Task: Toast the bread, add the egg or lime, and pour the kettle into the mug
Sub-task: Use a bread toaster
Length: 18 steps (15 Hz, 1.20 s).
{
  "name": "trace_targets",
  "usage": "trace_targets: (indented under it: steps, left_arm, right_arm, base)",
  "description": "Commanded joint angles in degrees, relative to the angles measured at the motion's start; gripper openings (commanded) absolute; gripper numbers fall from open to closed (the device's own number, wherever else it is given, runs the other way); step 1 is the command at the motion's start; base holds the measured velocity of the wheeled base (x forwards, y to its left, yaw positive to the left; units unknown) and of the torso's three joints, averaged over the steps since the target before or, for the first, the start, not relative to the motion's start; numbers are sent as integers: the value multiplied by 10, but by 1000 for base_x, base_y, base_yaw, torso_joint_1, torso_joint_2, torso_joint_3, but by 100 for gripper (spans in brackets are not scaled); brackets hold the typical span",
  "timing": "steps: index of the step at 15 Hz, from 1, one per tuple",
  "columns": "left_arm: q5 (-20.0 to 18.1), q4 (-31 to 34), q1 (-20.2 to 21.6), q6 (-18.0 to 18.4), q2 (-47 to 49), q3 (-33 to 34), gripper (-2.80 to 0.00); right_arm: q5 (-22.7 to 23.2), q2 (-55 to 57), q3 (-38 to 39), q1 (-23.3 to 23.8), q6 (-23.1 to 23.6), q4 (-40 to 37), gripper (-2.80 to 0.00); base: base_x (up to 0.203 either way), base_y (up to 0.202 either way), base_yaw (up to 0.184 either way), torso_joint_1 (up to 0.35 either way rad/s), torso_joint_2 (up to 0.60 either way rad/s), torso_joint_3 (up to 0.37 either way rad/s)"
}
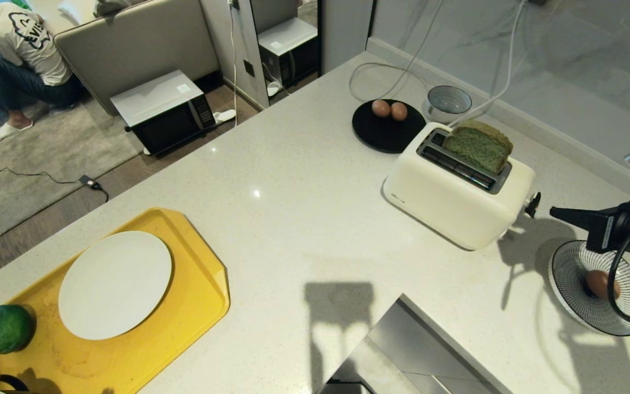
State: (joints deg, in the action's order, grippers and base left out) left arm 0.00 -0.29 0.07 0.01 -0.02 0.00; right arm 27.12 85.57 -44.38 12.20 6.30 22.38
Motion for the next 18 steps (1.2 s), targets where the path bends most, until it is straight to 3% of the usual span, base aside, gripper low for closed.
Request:
trace_targets:
  steps: [1,18]
  left_arm:
    - [0,0,0,0,-1,0,-280]
    - [0,-1,0,0,-1,0,-280]
  right_arm:
    - [3,26,-20,0,0,1,-280]
    - [27,93,-69,-10,4,1,-280]
  base:
    - [0,0,0,0,0,0]
    - [0,0,0,0,0,0]
